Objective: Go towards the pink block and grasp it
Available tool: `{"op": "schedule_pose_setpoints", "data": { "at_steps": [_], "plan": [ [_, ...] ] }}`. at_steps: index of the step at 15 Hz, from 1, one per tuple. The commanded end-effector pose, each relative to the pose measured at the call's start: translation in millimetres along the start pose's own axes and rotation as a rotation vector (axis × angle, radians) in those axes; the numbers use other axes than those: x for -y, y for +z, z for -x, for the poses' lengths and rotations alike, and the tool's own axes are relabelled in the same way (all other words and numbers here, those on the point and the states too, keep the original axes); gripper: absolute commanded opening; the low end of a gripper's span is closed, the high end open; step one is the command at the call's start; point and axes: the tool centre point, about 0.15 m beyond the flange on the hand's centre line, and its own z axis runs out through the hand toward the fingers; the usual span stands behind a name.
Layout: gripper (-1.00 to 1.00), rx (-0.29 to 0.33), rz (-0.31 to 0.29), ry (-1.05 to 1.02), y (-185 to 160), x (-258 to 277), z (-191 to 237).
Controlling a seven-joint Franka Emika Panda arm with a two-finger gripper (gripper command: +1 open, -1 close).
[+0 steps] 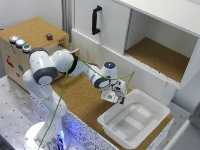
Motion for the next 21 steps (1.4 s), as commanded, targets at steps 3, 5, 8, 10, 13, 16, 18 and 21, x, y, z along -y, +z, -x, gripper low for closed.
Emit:
{"op": "schedule_pose_setpoints", "data": {
  "at_steps": [3,5,8,10,13,16,18,21],
  "plan": [
    [-1.0,0.08,-0.034,0.042,17,-9,-25],
    [-1.0,0.076,-0.033,0.041,18,-6,-27],
    [-1.0,0.07,-0.043,0.048,11,1,-27],
    [-1.0,0.058,-0.054,0.079,-1,4,-29],
    [-1.0,0.008,-0.035,0.116,-33,9,-36],
    [-1.0,-0.051,-0.056,0.125,-67,9,-48],
    [-1.0,-0.083,-0.068,0.124,-79,7,-56],
    [-1.0,-0.16,-0.07,0.167,-119,-5,-77]
  ]
}}
